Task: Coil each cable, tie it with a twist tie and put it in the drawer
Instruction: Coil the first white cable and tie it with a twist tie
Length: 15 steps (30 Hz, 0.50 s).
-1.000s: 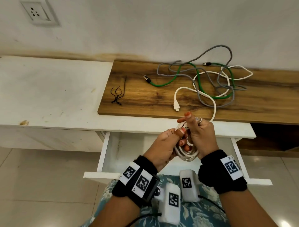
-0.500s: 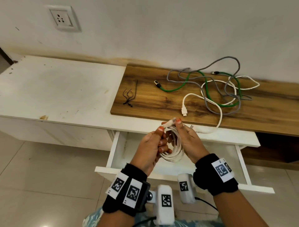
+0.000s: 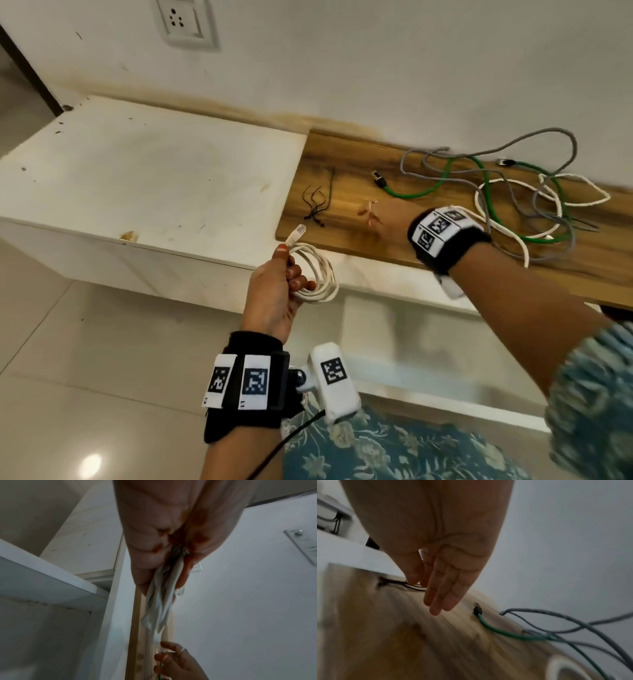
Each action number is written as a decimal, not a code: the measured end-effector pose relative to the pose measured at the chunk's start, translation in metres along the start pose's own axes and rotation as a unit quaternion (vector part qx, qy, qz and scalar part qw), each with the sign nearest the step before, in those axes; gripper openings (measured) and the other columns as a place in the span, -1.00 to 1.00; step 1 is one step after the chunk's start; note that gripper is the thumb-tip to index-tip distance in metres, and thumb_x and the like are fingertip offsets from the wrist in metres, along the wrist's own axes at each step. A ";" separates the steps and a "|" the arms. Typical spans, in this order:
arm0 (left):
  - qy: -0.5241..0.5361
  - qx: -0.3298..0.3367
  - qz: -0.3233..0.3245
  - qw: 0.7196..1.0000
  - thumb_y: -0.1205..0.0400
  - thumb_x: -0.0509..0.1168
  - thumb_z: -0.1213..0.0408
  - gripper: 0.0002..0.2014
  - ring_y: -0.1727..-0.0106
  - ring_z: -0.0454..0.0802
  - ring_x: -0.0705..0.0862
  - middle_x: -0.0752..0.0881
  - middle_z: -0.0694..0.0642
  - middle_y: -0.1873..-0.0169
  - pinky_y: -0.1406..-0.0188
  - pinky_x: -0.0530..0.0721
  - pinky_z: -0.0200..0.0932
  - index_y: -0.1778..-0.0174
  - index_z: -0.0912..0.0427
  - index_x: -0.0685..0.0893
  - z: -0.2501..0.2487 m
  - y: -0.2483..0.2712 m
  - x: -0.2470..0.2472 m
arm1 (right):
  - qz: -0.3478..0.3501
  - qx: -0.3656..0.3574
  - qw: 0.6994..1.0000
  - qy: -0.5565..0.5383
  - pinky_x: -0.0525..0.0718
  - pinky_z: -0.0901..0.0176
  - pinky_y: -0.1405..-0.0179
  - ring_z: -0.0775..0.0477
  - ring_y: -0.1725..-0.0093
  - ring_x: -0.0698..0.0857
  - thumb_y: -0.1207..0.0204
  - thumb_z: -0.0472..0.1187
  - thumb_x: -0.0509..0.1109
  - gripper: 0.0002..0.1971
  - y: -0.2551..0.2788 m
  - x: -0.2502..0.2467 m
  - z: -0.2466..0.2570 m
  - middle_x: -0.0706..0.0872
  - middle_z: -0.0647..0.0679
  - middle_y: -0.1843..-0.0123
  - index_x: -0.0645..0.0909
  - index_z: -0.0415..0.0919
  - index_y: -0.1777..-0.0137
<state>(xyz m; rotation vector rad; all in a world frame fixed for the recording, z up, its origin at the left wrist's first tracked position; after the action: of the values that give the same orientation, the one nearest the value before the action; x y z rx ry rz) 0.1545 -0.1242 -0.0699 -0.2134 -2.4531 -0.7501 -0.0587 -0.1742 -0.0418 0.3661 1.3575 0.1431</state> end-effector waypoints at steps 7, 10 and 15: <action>-0.069 0.032 -0.022 0.997 -0.75 0.10 0.16 -0.71 0.64 -0.22 0.40 0.44 -0.09 0.64 0.39 0.42 -0.20 0.19 0.17 0.60 -0.014 -0.004 -0.014 | -0.007 -0.026 0.993 0.113 0.51 0.11 -0.02 -0.24 -0.17 0.63 -0.63 -0.26 0.19 -0.72 -0.068 -0.009 0.037 0.66 -0.21 -0.23 0.54 -0.23 -0.31; -0.104 0.045 -0.021 0.993 -0.76 0.08 0.13 -0.70 0.64 -0.24 0.46 0.50 -0.12 0.67 0.35 0.46 -0.16 0.17 0.18 0.61 -0.018 -0.004 -0.015 | -0.012 -0.030 0.989 0.145 0.61 0.06 0.01 -0.22 -0.07 0.67 -0.63 -0.18 0.17 -0.72 -0.080 -0.004 0.042 0.69 -0.15 -0.15 0.57 -0.08 -0.28; -0.148 0.051 -0.031 0.987 -0.73 0.12 0.05 -0.71 0.56 -0.20 0.50 0.54 -0.17 0.63 0.21 0.52 -0.05 0.16 0.15 0.58 -0.018 -0.011 -0.024 | -0.004 -0.043 0.983 0.178 0.68 -0.05 -0.02 -0.21 -0.06 0.68 -0.58 -0.11 0.30 -0.80 -0.089 0.000 0.044 0.70 -0.10 -0.09 0.62 0.02 -0.16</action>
<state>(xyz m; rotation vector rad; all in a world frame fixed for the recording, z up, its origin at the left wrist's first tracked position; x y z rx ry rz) 0.1791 -0.1429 -0.0764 -0.2228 -2.7837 -0.6553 -0.0255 -0.2650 -0.0642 0.2693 1.6989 0.2694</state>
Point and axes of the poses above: each hand's wrist, its own y-axis away from the middle knuckle, its own x-axis out of the palm, z = x × y, the point moved 10 cm from there along -y, towards the middle knuckle
